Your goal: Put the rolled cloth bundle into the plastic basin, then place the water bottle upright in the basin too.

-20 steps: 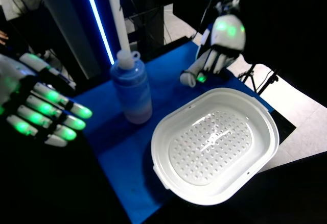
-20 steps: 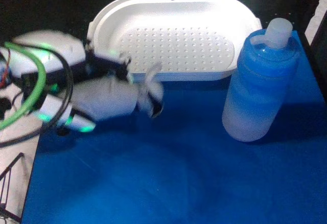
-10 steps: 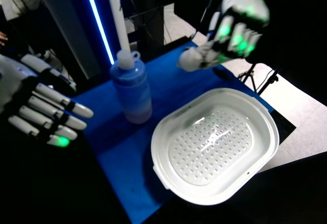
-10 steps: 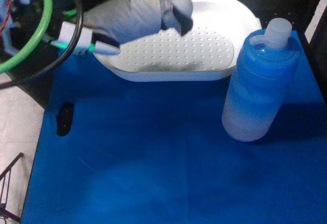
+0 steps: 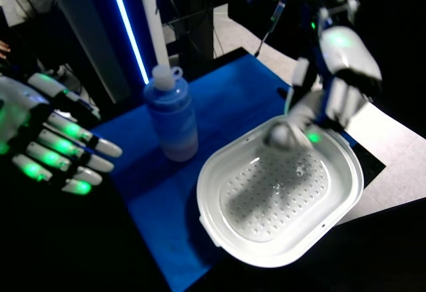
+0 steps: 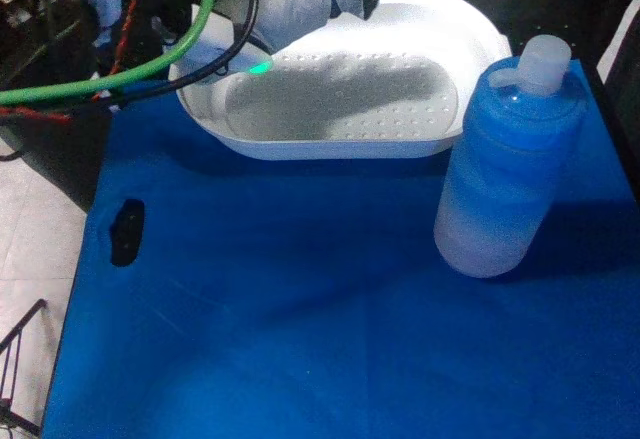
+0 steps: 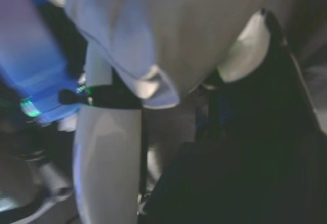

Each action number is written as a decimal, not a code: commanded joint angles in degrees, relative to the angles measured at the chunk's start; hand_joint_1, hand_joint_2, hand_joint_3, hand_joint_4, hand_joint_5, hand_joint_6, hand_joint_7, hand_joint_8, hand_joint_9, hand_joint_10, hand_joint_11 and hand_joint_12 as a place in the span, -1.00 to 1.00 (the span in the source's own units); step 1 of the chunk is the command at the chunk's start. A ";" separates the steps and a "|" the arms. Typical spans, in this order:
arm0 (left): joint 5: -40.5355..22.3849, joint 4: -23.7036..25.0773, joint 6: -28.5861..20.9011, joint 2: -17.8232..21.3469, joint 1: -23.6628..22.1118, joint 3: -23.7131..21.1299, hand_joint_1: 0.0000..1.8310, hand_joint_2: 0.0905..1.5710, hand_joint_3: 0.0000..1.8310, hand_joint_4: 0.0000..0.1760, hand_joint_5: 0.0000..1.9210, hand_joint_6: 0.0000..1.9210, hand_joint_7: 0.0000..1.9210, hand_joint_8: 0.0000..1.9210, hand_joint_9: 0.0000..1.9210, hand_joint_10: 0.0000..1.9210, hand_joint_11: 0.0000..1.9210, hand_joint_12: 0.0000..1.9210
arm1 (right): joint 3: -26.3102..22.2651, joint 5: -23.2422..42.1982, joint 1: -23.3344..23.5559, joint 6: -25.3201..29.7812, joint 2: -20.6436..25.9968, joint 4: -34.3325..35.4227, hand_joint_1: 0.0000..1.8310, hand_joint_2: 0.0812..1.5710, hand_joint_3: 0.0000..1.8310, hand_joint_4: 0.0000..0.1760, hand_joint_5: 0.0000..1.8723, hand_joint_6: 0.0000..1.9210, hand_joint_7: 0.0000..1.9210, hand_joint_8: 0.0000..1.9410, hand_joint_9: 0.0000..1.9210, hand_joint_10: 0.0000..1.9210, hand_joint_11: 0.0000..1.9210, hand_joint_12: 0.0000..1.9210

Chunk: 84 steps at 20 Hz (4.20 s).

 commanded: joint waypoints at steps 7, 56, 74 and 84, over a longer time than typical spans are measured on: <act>4.37 -3.52 -0.38 -9.36 -1.75 12.12 0.84 0.46 -0.99 1.00 -0.23 1.00 -0.07 1.00 0.20 1.00 0.41 1.00 | 0.80 6.75 0.36 0.14 -0.70 0.32 -0.58 0.82 -1.00 -1.00 -0.60 -1.00 -0.56 -1.00 -0.66 -1.00 -1.00 -0.24; -46.39 -20.36 -2.14 29.78 47.76 -35.89 -0.33 0.07 -1.00 1.00 -0.98 -0.99 -1.00 -1.00 -1.00 -1.00 -0.98 -0.99 | 6.94 11.85 1.24 21.04 -6.76 -1.61 -0.10 0.42 -0.99 -0.15 -0.82 -1.00 -0.67 -1.00 -0.79 -1.00 -1.00 -0.36; -46.97 -22.46 -2.94 28.52 49.31 -36.28 -0.37 0.06 -1.00 1.00 -0.96 -1.00 -1.00 -1.00 -1.00 -1.00 -0.98 -0.98 | 9.87 8.34 10.28 27.95 -10.58 -10.27 -0.11 0.27 -0.99 -0.18 -0.74 -1.00 -0.55 -0.99 -0.64 -0.99 -1.00 -0.02; -47.48 -22.38 -3.53 28.01 50.00 -36.64 -0.41 0.07 -1.00 1.00 -0.96 -1.00 -1.00 -1.00 -0.97 -0.99 -0.91 -0.95 | 12.41 8.75 11.96 29.06 -17.53 -6.87 -0.08 0.34 -1.00 -0.40 -0.80 -1.00 -0.71 -1.00 -0.78 -1.00 -1.00 -0.20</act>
